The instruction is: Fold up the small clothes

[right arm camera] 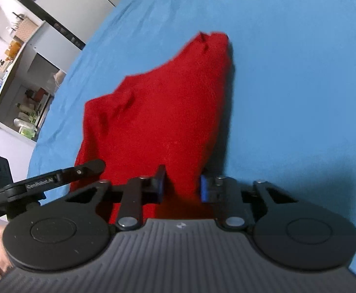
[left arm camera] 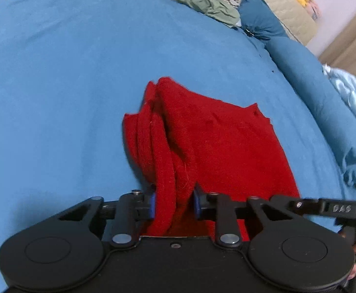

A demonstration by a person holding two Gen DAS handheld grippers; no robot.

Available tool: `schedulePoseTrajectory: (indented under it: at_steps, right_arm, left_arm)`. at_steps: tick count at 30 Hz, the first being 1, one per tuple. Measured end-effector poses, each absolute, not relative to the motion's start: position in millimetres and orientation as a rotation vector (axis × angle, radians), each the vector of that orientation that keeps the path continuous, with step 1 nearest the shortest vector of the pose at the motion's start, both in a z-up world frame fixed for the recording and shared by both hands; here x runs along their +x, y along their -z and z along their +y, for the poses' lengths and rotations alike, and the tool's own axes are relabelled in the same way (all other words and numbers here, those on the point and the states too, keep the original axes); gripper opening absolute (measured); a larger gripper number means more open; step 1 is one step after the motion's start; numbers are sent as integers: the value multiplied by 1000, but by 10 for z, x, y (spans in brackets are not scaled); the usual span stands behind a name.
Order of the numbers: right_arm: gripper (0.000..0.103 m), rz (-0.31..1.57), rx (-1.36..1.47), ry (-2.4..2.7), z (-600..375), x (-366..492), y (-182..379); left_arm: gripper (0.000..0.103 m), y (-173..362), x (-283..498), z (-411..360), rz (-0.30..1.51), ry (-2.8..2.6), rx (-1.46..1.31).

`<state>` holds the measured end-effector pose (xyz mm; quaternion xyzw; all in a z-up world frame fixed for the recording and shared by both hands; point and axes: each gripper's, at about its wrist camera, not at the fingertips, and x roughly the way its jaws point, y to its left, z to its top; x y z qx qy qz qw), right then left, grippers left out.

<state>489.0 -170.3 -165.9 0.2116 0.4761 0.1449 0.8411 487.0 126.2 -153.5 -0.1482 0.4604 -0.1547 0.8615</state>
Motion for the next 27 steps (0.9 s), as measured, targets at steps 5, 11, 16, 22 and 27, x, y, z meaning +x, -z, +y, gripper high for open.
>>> schedulePoseTrajectory:
  at_steps: [5,11,16,22,27]
  right_arm:
    - [38,926,405,-343,-1700,4673,1167]
    - [38,889,379,-361,-2090,3970,471]
    - [38,870,372,-357,-2542,3173,296]
    - [38,890,362,-335,-2722,2432,926]
    - [40,938,411,-245,-2838,2138,1612]
  left_arm:
    - [25,1085,4586,1137,902,373,-296]
    - [25,483,3873,846,826,446,-256]
    - [25,354,3180,560,785,501,-259]
    - [25,944,2626,232,853,517,-197]
    - [25,1406,2485,165,916,453,-165]
